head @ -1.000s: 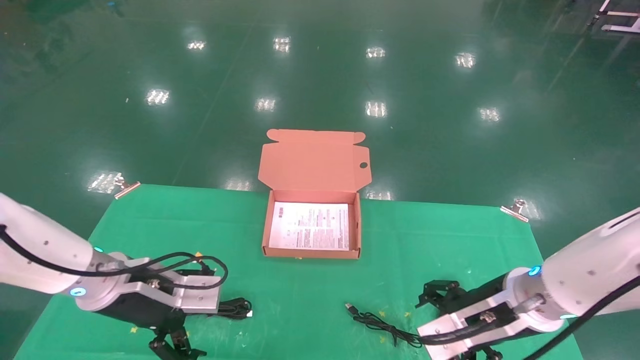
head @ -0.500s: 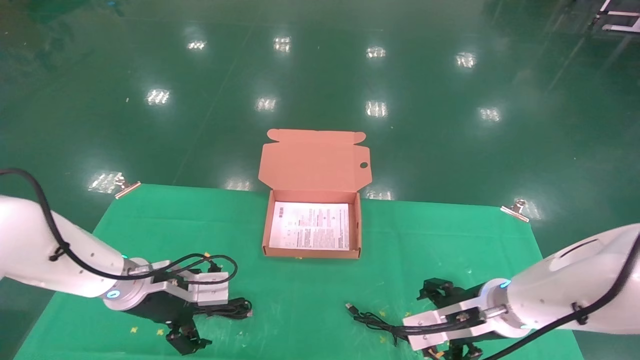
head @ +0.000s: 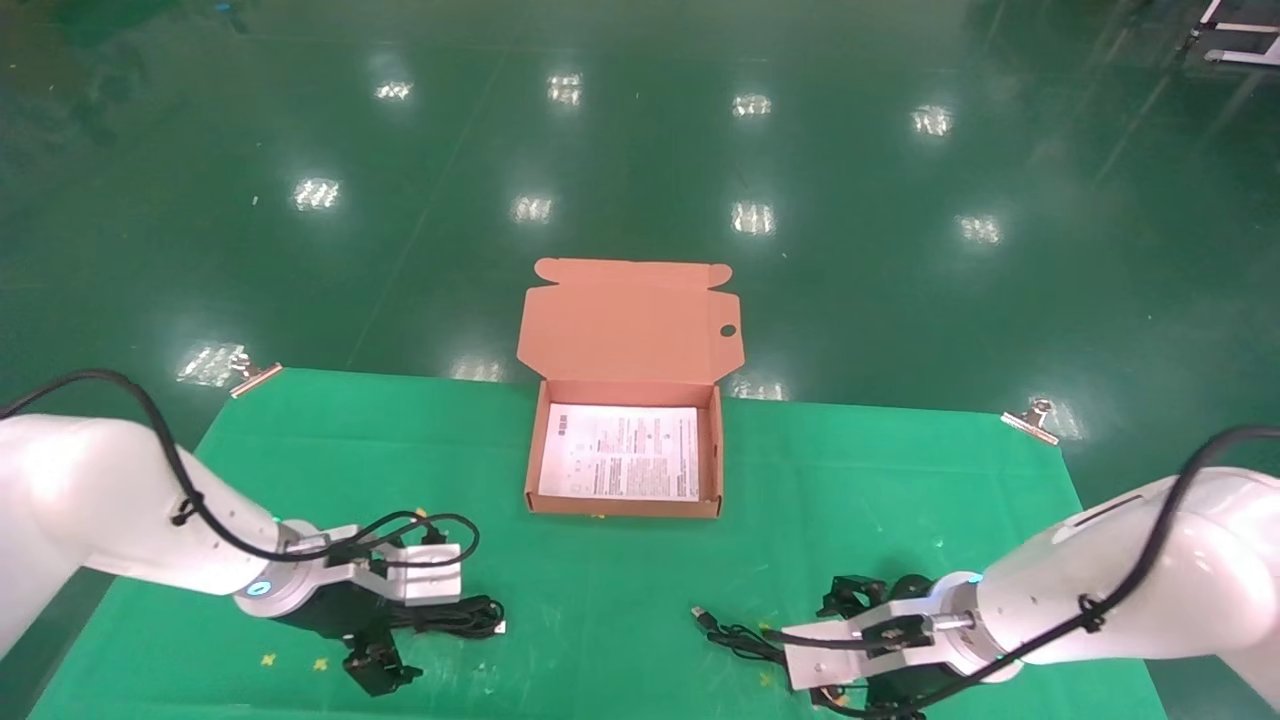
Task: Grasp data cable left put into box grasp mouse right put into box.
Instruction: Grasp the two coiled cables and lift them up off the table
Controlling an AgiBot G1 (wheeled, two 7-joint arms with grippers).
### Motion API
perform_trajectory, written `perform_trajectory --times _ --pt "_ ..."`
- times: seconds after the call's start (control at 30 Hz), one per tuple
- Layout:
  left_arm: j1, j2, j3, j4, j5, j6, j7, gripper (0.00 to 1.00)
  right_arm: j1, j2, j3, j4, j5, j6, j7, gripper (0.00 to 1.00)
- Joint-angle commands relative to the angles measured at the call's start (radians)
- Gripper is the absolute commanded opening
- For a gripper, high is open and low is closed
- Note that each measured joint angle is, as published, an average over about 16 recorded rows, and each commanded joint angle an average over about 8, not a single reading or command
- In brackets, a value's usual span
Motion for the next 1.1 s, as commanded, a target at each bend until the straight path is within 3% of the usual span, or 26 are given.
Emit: perform_trajectory --times 0.03,0.37,0.4,0.43,0.63,0.67,0.7,1.1 --pt "-0.003 0.014 0.001 0.037 0.0 -0.008 0.017 1.0 -0.003 -0.015 0.0 -0.033 0.005 0.01 -0.012 1.0" --pt "-0.033 0.074 -0.019 0.242 -0.041 -0.04 0.105 1.0 -0.016 -0.091 0.005 -0.187 0.035 0.065 -0.082 1.0" --pt "-0.036 0.077 -0.021 0.256 -0.045 -0.043 0.114 1.0 -0.016 -0.098 0.004 -0.2 0.036 0.068 -0.089 0.95" --pt "-0.038 0.08 -0.022 0.267 -0.047 -0.045 0.121 0.93 -0.017 -0.103 0.004 -0.21 0.037 0.07 -0.095 0.83" --pt "-0.043 0.09 -0.034 0.32 -0.067 -0.06 0.152 0.18 -0.019 -0.129 0.0 -0.259 0.037 0.083 -0.12 0.08" --pt "-0.043 0.091 -0.035 0.323 -0.068 -0.061 0.153 0.05 -0.019 -0.13 0.0 -0.262 0.037 0.084 -0.12 0.0" --pt "-0.043 0.091 -0.037 0.326 -0.071 -0.063 0.155 0.0 -0.019 -0.132 0.0 -0.265 0.037 0.086 -0.122 0.0" --pt "-0.043 0.088 -0.033 0.31 -0.065 -0.058 0.147 0.0 -0.018 -0.125 0.0 -0.251 0.035 0.08 -0.117 0.0"
